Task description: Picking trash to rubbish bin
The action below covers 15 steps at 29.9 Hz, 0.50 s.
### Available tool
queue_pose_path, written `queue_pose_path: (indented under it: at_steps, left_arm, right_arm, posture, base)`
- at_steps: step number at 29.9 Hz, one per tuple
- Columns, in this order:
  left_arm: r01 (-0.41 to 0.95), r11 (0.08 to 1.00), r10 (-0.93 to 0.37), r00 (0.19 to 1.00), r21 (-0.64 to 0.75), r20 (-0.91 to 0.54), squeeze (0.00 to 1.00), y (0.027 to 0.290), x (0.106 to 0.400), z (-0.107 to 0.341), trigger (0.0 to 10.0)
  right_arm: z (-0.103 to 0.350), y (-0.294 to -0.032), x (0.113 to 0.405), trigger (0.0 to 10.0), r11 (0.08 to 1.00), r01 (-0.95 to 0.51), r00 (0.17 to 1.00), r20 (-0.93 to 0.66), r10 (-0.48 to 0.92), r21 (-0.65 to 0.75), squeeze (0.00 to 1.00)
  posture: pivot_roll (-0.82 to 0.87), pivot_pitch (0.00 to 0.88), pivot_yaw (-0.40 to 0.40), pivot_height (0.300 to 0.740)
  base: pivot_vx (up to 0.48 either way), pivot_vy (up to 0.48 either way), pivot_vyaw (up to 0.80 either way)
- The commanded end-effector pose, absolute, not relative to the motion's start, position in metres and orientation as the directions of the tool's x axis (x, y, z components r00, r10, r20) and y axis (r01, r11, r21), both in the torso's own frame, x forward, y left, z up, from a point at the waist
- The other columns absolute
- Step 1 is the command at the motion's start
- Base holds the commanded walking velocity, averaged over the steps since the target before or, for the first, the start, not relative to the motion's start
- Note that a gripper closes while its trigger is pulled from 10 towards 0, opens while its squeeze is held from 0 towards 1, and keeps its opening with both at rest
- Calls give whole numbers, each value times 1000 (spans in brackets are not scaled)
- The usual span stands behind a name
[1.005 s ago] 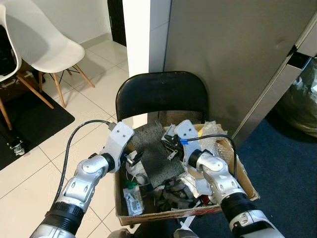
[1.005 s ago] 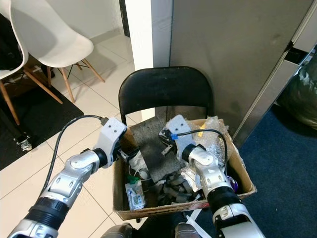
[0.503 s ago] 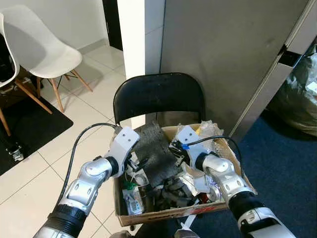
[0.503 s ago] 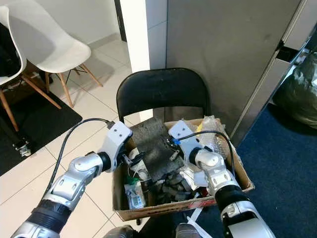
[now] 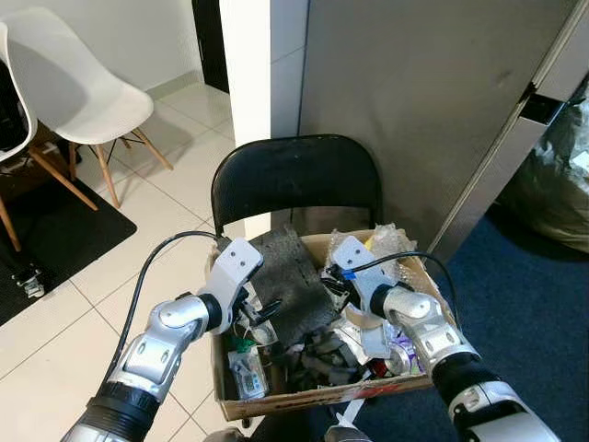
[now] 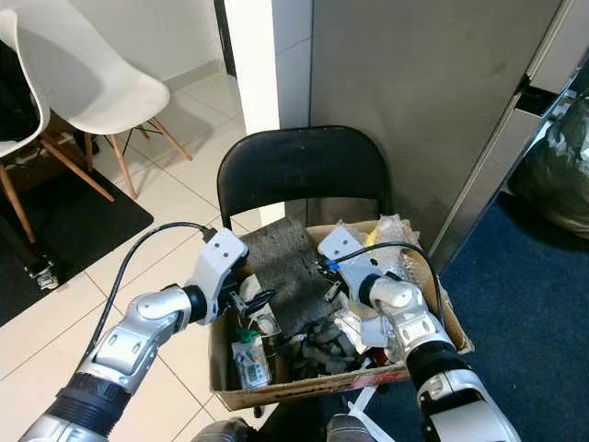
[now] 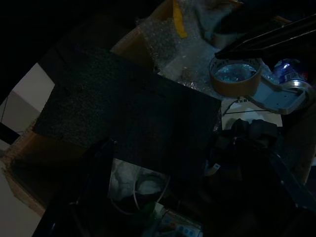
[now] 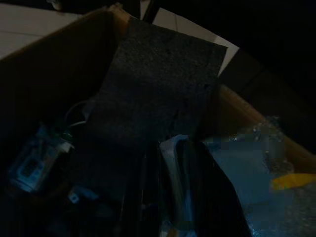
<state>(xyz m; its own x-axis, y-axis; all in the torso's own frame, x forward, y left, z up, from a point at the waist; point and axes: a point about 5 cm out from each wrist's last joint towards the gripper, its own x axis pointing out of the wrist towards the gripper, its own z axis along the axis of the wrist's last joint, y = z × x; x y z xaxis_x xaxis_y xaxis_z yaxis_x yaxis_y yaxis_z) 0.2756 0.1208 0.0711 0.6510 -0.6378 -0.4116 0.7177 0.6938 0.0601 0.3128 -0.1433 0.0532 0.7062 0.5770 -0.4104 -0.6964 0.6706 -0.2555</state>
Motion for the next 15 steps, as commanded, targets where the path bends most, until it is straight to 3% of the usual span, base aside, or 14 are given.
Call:
queue_pose_path:
  at_steps: [1, 8, 9, 11, 13, 15]
  left_arm:
    - [718, 694, -633, 646, 58, -427, 0, 123, 275, 70, 10000]
    - [729, 683, -646, 632, 47, -427, 0, 121, 273, 70, 10000]
    - [725, 686, -638, 640, 61, -427, 0, 122, 274, 71, 10000]
    - [723, 688, -636, 643, 65, -427, 0, 122, 274, 71, 10000]
    - [647, 751, -560, 730, 132, -391, 0, 128, 284, 74, 10000]
    - [414, 887, -335, 882, 205, -332, 0, 147, 303, 81, 10000]
  right_arm:
    - [52, -146, 314, 10000, 687, -688, 709, -422, 565, -235, 1000]
    - [49, -150, 313, 10000, 671, -692, 702, -465, 540, -265, 1000]
    - [53, -153, 317, 10000, 717, -643, 746, -431, 507, -269, 0]
    - [55, -154, 319, 10000, 729, -629, 758, -421, 498, -270, 0]
    - [61, -157, 323, 10000, 752, -583, 800, -381, 464, -309, 0]
    - [85, -164, 337, 10000, 870, -376, 925, -182, 333, -320, 0]
  posture:
    - [-46, 10, 12, 740]
    - [-49, 13, 14, 740]
    - [-50, 12, 16, 740]
    - [-50, 12, 16, 740]
    - [-50, 12, 16, 740]
    - [-55, 10, 17, 740]
  base:
    - [0, 0, 0]
    - [0, 0, 0]
    - [0, 0, 0]
    - [0, 0, 0]
    - [0, 0, 0]
    - [0, 0, 0]
